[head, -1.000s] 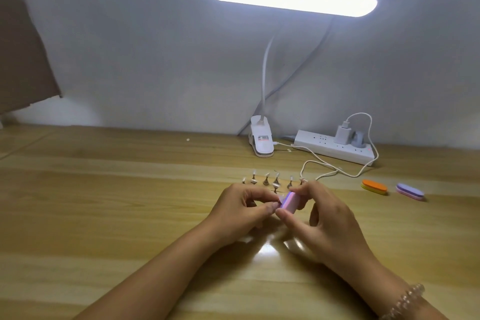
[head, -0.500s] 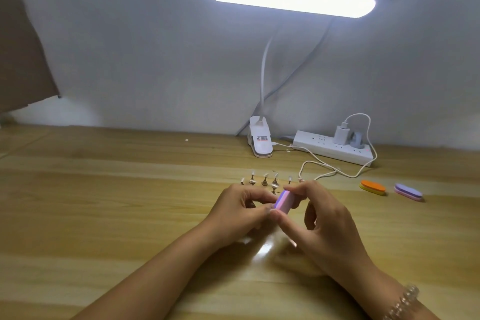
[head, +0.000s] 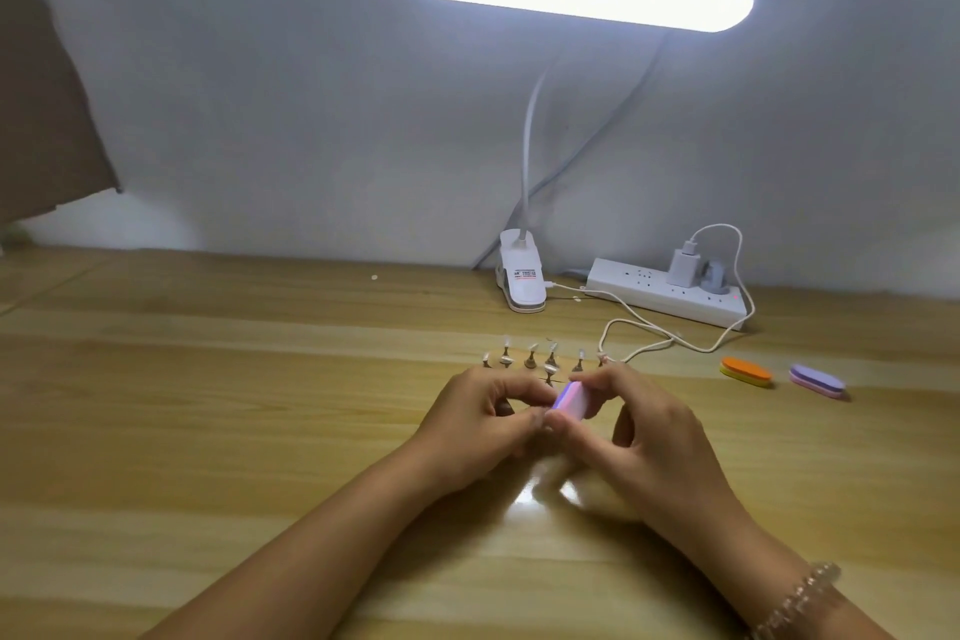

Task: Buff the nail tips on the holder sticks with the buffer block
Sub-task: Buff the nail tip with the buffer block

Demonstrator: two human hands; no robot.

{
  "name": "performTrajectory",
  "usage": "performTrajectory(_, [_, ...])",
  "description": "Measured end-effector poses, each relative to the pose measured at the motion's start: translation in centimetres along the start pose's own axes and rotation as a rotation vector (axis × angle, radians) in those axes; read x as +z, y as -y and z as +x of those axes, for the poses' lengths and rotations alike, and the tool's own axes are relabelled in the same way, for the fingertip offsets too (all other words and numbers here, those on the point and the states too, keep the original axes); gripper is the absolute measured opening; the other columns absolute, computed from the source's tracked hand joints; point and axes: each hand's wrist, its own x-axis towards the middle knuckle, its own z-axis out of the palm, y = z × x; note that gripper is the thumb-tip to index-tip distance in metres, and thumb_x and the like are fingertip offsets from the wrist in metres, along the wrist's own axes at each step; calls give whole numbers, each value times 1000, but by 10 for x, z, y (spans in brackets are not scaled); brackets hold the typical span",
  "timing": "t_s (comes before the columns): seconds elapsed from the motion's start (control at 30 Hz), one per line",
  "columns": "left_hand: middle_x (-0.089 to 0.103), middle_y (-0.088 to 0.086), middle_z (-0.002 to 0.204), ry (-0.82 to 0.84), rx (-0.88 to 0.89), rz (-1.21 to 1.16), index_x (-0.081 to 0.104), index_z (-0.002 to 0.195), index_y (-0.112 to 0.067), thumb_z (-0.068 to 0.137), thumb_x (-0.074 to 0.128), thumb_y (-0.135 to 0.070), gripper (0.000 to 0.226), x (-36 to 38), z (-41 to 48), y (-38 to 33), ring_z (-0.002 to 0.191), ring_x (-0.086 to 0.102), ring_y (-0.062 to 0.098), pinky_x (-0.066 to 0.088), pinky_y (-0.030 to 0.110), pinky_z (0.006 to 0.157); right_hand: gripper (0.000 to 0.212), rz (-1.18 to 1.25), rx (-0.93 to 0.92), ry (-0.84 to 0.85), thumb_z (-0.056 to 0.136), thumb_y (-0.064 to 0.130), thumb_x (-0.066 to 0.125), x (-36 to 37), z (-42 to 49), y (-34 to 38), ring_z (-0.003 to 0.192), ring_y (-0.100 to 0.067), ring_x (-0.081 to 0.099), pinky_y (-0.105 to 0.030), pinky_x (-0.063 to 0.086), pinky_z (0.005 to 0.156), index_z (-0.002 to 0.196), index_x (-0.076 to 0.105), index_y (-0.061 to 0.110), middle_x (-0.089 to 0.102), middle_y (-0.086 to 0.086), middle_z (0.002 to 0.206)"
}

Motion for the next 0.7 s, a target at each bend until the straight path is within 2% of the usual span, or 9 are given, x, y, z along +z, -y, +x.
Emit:
performTrajectory(0.1, [72,0,77,5,1,-12,77,96,-14,93,68,-14,9,0,1,0,48,52,6,41,23,51,34,37,28,-87,74,54,71,-2,2,-5,64,-6,53,-20,39,56,97,64,31,63,16,86])
performTrajectory(0.2, [66,-14,64,28,15,-6,77,95,-19,94,64,-7,17,0,-1,-1,47,52,3,38,17,45,37,-18,-54,-36,76,60,71,1,-2,4,61,-5,52,-17,38,54,100,64,33,61,19,87])
performTrajectory(0.3, [70,-10,79,15,35,-37,76,97,-15,94,62,-3,19,-1,0,-1,51,56,6,43,20,53,33,-62,-21,6,76,55,71,0,0,1,67,5,52,-13,35,56,100,63,33,61,19,89])
performTrajectory(0.37, [72,-11,86,7,55,-58,75,96,-20,95,63,-6,19,-1,0,-1,52,58,9,45,20,56,36,-47,19,-67,75,56,68,-3,2,-3,65,2,52,-15,37,58,101,64,31,60,18,89])
performTrajectory(0.43, [73,-7,90,24,74,-38,74,97,-18,96,61,-4,19,0,-1,-1,56,60,14,47,23,58,44,-49,-22,-115,76,61,64,-4,2,1,59,-1,50,-20,40,56,104,65,28,59,20,89])
performTrajectory(0.53, [74,-4,90,48,101,-7,75,97,-23,95,57,2,30,1,-1,-1,59,61,14,47,24,60,42,-129,-101,-23,78,55,71,1,-3,8,64,14,47,-17,36,53,111,65,29,56,21,94])
performTrajectory(0.6, [71,-9,85,25,83,-14,74,95,-19,95,58,0,25,0,0,1,55,59,11,47,24,60,38,-140,-30,0,77,49,72,0,-1,3,67,13,49,-16,35,56,109,64,31,56,21,93])
performTrajectory(0.7, [68,-10,83,15,78,-14,71,97,-12,98,59,-6,14,0,-1,1,54,59,13,48,27,60,38,-120,6,-78,76,52,72,-2,0,0,62,5,48,-17,36,56,106,64,30,55,23,90])
